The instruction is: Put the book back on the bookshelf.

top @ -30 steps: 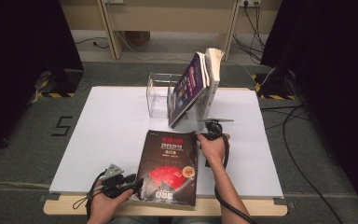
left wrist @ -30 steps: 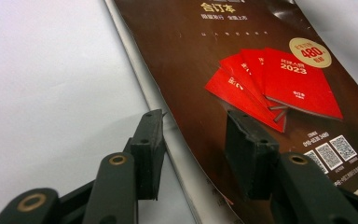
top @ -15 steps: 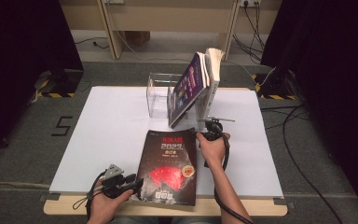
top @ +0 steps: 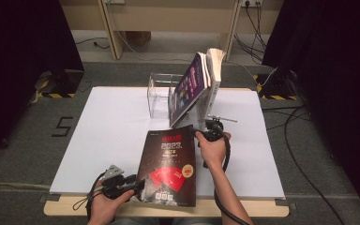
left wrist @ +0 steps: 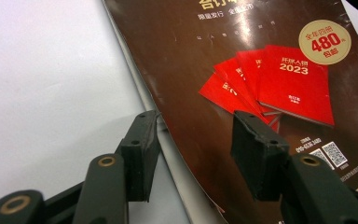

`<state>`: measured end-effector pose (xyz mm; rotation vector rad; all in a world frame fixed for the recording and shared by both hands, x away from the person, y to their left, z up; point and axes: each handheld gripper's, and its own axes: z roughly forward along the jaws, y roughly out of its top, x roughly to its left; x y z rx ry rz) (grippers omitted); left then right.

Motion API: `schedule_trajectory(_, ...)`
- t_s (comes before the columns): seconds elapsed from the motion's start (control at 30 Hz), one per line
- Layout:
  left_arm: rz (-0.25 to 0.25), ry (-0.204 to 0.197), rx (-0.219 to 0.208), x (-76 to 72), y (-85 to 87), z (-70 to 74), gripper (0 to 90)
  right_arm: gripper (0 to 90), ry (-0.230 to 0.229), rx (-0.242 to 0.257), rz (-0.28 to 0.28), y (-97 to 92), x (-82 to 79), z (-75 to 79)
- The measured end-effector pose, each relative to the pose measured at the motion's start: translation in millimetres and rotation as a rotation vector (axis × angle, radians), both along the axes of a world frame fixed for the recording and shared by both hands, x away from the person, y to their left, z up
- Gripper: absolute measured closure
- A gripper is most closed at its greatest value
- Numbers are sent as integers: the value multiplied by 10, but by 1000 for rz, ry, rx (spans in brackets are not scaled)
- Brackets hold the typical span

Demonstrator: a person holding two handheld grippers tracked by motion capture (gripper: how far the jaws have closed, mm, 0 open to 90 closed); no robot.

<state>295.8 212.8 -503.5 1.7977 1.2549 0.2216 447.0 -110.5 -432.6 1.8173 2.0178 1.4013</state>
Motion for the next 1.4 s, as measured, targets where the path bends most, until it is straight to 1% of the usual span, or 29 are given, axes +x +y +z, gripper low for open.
schedule_trajectory(0.43,15,-7,-5,4,22,16,507,878,-55,18,24,73,-89,139)
schedule_trajectory(0.83,21,-14,-10,7,32,24,507,879,-133,31,29,131,-175,320)
schedule_trajectory(0.97,24,-16,-13,6,36,27,505,879,-172,25,31,149,-211,410)
schedule_trajectory(1.03,25,-16,-13,8,36,27,504,879,-202,20,33,162,-234,470)
schedule_trajectory(1.07,26,-16,-14,7,36,27,504,879,-210,19,30,168,-244,493)
schedule_trajectory(1.13,26,-17,-15,6,37,29,504,879,-245,18,30,179,-267,560)
schedule_trajectory(1.17,27,-18,-16,6,37,29,504,879,-250,17,27,184,-277,586)
schedule_trajectory(1.4,29,-18,-18,7,36,28,504,879,-338,17,20,216,-331,783)
